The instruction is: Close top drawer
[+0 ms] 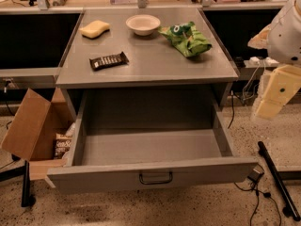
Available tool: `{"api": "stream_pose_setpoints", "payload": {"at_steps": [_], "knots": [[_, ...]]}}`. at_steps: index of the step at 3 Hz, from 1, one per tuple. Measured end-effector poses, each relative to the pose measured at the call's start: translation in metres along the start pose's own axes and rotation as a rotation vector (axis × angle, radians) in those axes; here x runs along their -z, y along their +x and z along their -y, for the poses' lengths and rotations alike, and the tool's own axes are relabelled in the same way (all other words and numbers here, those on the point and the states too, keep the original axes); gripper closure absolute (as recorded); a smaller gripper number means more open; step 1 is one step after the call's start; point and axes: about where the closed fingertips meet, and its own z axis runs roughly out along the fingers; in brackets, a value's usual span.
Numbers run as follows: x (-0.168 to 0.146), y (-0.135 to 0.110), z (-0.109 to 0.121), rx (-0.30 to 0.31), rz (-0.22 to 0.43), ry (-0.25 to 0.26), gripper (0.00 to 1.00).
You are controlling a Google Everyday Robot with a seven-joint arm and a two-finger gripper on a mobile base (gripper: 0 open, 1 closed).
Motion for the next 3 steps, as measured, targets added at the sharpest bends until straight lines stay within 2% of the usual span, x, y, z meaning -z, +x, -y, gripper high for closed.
{"api": "stream_pose_setpoints", "payload": {"at_steps": [1, 2, 3], "knots": [[0.000, 0.000, 0.000, 0.000, 0.000, 0.000, 0.00], [-0.015, -0.003, -0.013, 0.037, -0.009, -0.043, 0.00], [-0.044, -0.017, -0.044, 0.132, -0.021, -0.098, 0.00]]}}
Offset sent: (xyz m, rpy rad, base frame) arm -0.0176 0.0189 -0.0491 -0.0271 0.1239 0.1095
